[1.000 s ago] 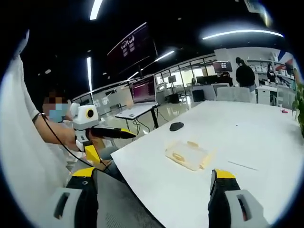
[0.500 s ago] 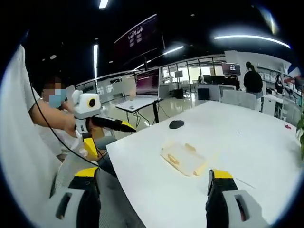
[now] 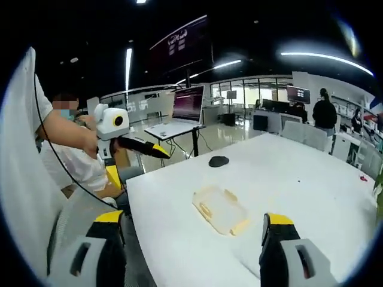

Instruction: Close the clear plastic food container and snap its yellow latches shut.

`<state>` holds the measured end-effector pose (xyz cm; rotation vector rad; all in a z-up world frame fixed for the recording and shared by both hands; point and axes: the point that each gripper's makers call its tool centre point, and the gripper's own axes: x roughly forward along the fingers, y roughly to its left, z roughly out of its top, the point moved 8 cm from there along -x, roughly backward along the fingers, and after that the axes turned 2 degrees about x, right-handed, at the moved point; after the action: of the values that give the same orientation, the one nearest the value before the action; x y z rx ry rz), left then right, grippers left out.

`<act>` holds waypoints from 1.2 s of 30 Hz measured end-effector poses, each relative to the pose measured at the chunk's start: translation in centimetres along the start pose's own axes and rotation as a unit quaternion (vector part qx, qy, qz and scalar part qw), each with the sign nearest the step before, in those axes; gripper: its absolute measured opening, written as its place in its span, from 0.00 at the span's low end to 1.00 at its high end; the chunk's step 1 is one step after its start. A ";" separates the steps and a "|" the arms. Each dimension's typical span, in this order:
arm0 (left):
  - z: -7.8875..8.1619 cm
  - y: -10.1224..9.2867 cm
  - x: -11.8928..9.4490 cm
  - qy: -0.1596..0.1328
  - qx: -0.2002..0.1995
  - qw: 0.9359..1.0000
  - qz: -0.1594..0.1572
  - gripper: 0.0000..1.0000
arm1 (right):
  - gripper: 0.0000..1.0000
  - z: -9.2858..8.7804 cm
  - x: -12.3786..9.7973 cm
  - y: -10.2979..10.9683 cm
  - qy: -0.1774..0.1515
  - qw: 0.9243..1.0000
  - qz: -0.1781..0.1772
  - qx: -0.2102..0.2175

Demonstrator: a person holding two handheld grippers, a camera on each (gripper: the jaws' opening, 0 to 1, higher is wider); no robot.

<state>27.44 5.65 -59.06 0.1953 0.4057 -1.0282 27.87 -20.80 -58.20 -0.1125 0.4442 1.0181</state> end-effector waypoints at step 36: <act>-0.6 7.3 2.8 0.092 0.090 0.991 -0.046 0.84 | 0.89 0.1 5.3 -5.0 0.058 0.995 0.035 -0.079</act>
<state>34.82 7.39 -61.02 0.4394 0.4917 -1.1433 34.48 -19.22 -60.84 -0.3012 0.4762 1.1180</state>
